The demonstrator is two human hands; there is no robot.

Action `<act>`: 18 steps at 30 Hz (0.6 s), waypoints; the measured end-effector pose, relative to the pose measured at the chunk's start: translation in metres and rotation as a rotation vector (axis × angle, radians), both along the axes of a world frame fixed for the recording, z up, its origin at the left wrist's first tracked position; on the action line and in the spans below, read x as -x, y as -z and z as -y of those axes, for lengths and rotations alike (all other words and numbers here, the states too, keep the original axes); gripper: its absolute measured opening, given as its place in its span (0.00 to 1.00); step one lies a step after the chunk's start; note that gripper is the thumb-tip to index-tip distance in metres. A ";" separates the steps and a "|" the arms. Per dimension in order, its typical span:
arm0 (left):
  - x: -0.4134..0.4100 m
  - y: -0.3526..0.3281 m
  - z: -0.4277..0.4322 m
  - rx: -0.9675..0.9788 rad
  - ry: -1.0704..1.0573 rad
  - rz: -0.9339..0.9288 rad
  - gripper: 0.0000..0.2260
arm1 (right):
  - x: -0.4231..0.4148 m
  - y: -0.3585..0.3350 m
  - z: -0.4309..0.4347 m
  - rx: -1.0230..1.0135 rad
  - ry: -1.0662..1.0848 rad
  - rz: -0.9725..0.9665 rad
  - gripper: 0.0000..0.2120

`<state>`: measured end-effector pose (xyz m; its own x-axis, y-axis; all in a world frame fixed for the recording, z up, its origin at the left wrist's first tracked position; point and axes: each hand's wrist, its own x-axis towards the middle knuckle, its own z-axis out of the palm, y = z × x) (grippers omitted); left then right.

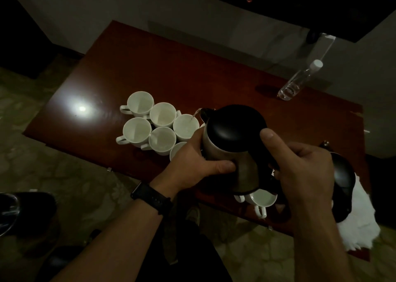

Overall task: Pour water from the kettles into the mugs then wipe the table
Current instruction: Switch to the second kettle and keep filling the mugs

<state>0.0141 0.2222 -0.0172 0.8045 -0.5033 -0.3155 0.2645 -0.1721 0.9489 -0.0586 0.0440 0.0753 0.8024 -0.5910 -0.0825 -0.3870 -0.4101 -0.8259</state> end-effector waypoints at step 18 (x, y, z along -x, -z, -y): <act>0.000 -0.004 0.000 0.014 -0.010 -0.015 0.49 | -0.005 -0.006 -0.002 0.021 -0.005 -0.008 0.45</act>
<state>0.0146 0.2226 -0.0131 0.8046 -0.5000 -0.3204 0.2802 -0.1559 0.9472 -0.0541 0.0464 0.0812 0.8050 -0.5883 -0.0768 -0.3915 -0.4294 -0.8139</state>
